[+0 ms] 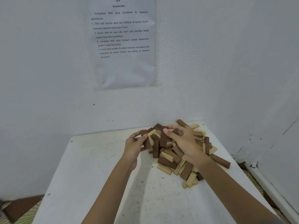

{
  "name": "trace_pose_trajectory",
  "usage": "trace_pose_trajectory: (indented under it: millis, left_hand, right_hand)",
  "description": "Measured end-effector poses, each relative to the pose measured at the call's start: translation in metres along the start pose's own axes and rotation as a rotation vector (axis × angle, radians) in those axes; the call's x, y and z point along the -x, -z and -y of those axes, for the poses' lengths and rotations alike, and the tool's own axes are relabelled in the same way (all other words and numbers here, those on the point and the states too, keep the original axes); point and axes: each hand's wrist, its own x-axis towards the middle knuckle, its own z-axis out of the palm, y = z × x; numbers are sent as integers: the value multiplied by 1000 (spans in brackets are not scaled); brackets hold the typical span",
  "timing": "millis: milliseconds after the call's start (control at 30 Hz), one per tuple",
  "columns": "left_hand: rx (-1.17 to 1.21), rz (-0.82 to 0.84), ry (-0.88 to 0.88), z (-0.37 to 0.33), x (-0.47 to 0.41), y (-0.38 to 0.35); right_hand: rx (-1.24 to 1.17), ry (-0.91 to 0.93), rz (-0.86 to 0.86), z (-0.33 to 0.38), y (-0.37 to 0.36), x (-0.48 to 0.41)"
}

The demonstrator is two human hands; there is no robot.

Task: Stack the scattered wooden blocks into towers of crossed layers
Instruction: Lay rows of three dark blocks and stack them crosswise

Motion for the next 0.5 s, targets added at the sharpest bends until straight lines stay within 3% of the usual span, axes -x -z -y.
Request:
trace_pose_trajectory:
  millis: [267, 500]
  left_hand:
    - [-43, -33, 16, 27, 68, 17]
    - [-146, 7, 136, 58, 118, 40]
  right_hand:
    - [62, -120, 9, -46, -14, 78]
    - [205, -199, 30, -80, -26, 122]
